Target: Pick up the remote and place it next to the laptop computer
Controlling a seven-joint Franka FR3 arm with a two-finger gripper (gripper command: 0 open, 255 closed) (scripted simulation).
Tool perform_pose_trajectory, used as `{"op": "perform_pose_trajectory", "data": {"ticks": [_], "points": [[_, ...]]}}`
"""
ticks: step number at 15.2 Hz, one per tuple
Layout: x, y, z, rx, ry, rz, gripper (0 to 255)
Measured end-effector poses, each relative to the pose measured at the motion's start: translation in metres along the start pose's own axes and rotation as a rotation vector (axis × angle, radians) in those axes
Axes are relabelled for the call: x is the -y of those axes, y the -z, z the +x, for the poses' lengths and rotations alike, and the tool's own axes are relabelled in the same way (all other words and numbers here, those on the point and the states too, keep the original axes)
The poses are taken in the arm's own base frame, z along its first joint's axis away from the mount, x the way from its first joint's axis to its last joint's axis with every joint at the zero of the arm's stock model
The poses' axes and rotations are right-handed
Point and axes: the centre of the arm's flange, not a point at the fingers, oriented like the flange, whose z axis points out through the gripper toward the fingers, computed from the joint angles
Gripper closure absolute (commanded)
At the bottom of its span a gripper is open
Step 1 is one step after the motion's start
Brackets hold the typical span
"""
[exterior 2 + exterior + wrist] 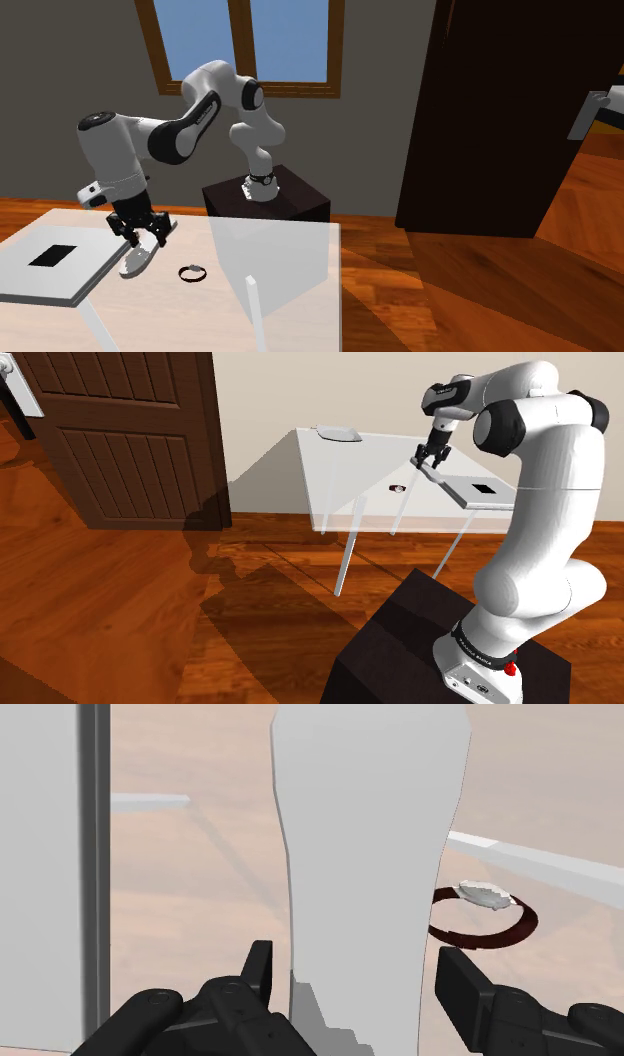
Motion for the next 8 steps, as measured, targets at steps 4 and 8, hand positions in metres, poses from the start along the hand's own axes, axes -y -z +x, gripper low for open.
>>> {"op": "perform_pose_trajectory", "data": {"ticks": [4, 8], "points": [[-0.007, -0.019, 0.003, 0.0, 0.001, 0.0, 255], [-0.008, -0.04, 0.004, 0.0, 0.002, 0.0, 255]]}}
